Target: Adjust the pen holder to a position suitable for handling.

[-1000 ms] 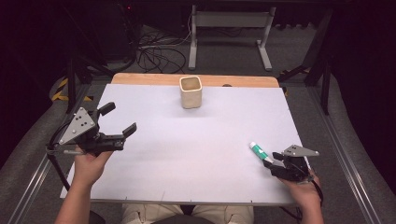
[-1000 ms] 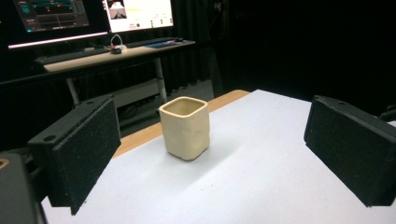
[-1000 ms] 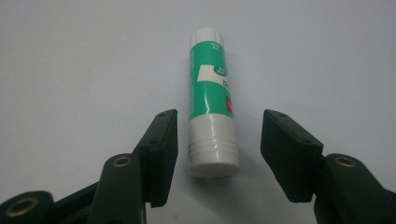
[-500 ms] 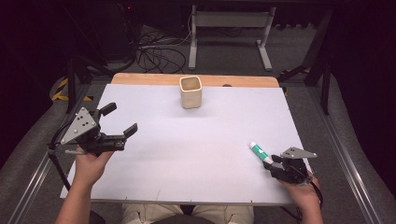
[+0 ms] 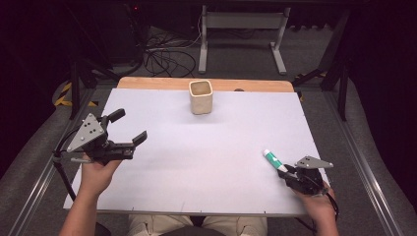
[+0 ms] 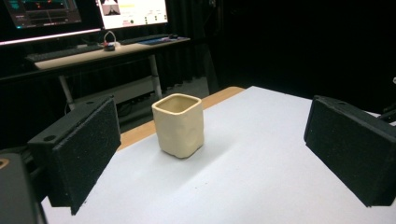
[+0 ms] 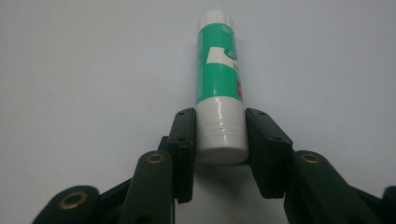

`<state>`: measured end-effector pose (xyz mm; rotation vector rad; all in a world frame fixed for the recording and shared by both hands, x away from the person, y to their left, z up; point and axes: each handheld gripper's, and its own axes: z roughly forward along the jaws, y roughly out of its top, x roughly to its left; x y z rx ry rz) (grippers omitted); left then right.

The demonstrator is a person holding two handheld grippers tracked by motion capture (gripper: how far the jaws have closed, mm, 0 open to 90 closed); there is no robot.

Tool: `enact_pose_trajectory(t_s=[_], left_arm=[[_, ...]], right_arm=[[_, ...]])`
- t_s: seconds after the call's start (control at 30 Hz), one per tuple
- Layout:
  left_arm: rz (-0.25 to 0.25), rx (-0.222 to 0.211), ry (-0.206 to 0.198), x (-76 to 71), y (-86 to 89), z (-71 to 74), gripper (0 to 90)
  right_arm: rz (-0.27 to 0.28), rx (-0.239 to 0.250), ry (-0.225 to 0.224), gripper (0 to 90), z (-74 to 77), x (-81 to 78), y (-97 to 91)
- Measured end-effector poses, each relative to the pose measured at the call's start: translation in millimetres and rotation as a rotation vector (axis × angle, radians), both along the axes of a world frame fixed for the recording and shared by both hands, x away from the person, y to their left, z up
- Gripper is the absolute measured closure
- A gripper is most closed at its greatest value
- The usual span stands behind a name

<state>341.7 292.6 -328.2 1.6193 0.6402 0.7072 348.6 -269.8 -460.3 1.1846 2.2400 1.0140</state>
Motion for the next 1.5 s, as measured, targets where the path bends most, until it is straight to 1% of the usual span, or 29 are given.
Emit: enact_pose_trajectory(t_s=[0.07, 0.1, 0.17, 0.27, 0.33, 0.47, 0.57, 0.63, 0.67, 0.77, 0.8, 0.83, 0.87, 0.9, 0.93, 0.97, 1.17, 1.27, 1.3, 1.5], left_arm=[[0.000, -0.004, 0.001, 0.1, -0.8, -0.1, 4.3], [-0.002, 0.001, -0.002, 0.5, -0.6, 0.5, 4.3], [-0.002, -0.003, -0.002, 0.3, -0.8, 0.7, 4.3], [-0.005, -0.003, -0.002, 0.2, -1.4, 0.9, 4.4], [-0.009, 0.006, 0.001, 0.5, -1.8, 0.7, 4.6], [-0.015, 0.002, 0.002, 0.4, -3.4, 0.7, 4.9], [-0.016, 0.001, 0.003, 0.6, -4.2, 0.6, 4.9], [-0.017, 0.005, 0.005, 1.4, -5.7, 0.2, 5.0], [-0.017, 0.005, 0.005, 1.4, -5.7, 0.2, 5.0], [-0.024, 0.013, 0.008, 2.3, -7.7, -0.7, 5.0], [-0.024, 0.013, 0.008, 2.3, -7.7, -0.7, 5.0], [-0.026, 0.010, 0.010, 2.3, -8.1, -0.9, 5.0], [-0.025, 0.011, 0.009, 2.5, -8.6, -1.0, 5.0], [-0.027, 0.013, 0.008, 2.7, -9.2, -0.9, 5.0], [-0.027, 0.013, 0.008, 2.7, -9.2, -0.9, 5.0], [-0.029, 0.008, 0.008, 2.9, -9.9, -1.1, 5.0], [-0.039, 0.025, 0.013, 4.3, -14.2, -2.3, 5.0], [-0.040, 0.026, 0.014, 4.3, -14.7, -1.8, 5.0], [-0.041, 0.025, 0.013, 4.3, -14.8, -1.6, 5.1], [-0.045, 0.029, 0.016, 5.7, -17.2, -2.2, 5.0]], right_arm=[[-0.001, -0.005, 0.005, 65.2, 1.0, 0.4, 0.6], [-0.005, 0.001, 0.008, 65.2, 1.4, 0.8, 0.4], [-0.013, 0.015, 0.009, 65.3, 2.2, 1.3, 0.4], [-0.004, 0.011, -0.009, 65.4, 5.4, 1.1, 1.5], [0.002, 0.010, -0.017, 65.4, 8.0, 0.8, 2.8], [0.006, 0.005, -0.028, 65.5, 12.0, -0.6, 4.6], [0.002, 0.024, -0.042, 65.5, 14.9, -0.9, 5.4], [0.009, 0.025, -0.058, 65.6, 16.9, -1.0, 5.5], [0.001, 0.035, -0.063, 65.6, 18.2, -1.4, 5.9], [0.005, 0.044, -0.086, 65.6, 22.4, -2.2, 6.7], [0.005, 0.044, -0.086, 65.6, 22.4, -2.2, 6.7], [-0.001, 0.052, -0.099, 65.6, 25.0, -2.5, 8.0], [-0.001, 0.052, -0.099, 65.6, 25.0, -2.5, 8.0], [0.004, 0.061, -0.111, 65.6, 27.9, -2.5, 9.6], [0.004, 0.061, -0.111, 65.6, 27.9, -2.5, 9.6], [0.010, 0.072, -0.117, 65.6, 30.1, -2.3, 11.7], [0.032, 0.075, -0.140, 65.7, 38.5, -1.1, 17.8], [0.034, 0.083, -0.143, 65.6, 41.8, -0.6, 20.7], [0.040, 0.076, -0.150, 65.6, 42.6, -0.1, 21.1], [0.053, 0.085, -0.162, 65.6, 48.1, 2.3, 26.5]])
